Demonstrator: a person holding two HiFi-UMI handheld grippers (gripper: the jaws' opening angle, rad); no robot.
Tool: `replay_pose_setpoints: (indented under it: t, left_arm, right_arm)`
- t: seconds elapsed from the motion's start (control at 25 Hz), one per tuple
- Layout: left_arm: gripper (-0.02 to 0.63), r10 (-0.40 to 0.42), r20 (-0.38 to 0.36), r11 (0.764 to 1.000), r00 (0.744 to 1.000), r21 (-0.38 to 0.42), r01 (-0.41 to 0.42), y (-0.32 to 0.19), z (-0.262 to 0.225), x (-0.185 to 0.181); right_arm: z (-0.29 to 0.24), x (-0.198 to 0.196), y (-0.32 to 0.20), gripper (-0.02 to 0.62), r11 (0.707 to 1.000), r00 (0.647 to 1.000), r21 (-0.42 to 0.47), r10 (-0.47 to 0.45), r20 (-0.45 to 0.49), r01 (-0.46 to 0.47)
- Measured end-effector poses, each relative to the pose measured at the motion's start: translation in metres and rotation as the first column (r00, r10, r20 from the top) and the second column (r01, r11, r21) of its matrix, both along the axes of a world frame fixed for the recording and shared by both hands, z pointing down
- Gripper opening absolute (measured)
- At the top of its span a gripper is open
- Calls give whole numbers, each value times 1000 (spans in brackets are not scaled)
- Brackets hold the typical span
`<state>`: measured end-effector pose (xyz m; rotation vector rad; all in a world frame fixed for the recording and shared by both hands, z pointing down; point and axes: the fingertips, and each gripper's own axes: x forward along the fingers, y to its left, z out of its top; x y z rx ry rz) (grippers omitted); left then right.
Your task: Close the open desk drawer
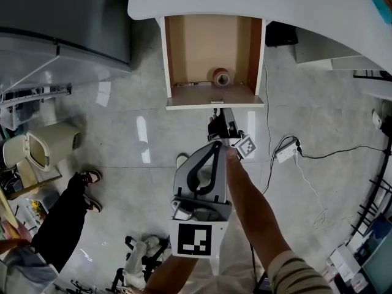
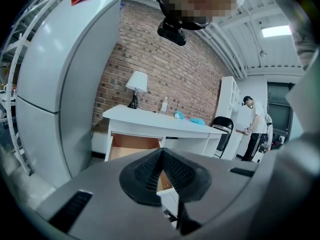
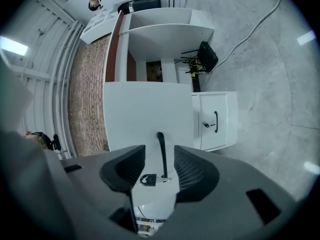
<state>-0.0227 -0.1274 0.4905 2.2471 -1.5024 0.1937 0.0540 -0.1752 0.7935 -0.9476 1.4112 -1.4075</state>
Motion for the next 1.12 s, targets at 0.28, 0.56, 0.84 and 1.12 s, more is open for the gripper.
replay_pose_setpoints:
  t: [0.28, 0.56, 0.84, 1.12]
  left_arm:
    - [6, -6, 35, 1000, 999, -3, 6, -12, 11, -6]
    - [6, 11, 74, 1000, 997, 3, -11, -18, 14, -11]
    - [6, 3, 76, 1000, 997, -3, -3, -17, 13, -16]
    - [6, -7, 63, 1000, 998, -14, 8, -14, 11, -15]
  right_arm:
    - [8, -8, -14, 170, 1000, 1000, 2, 4, 8, -4]
    - [8, -13, -23, 163, 1000, 1000, -2, 8, 25, -8]
    - [-3, -13, -27, 23, 999, 999, 21, 41, 0, -41]
    - [-15, -13, -28, 23, 999, 999, 33, 37, -25, -36]
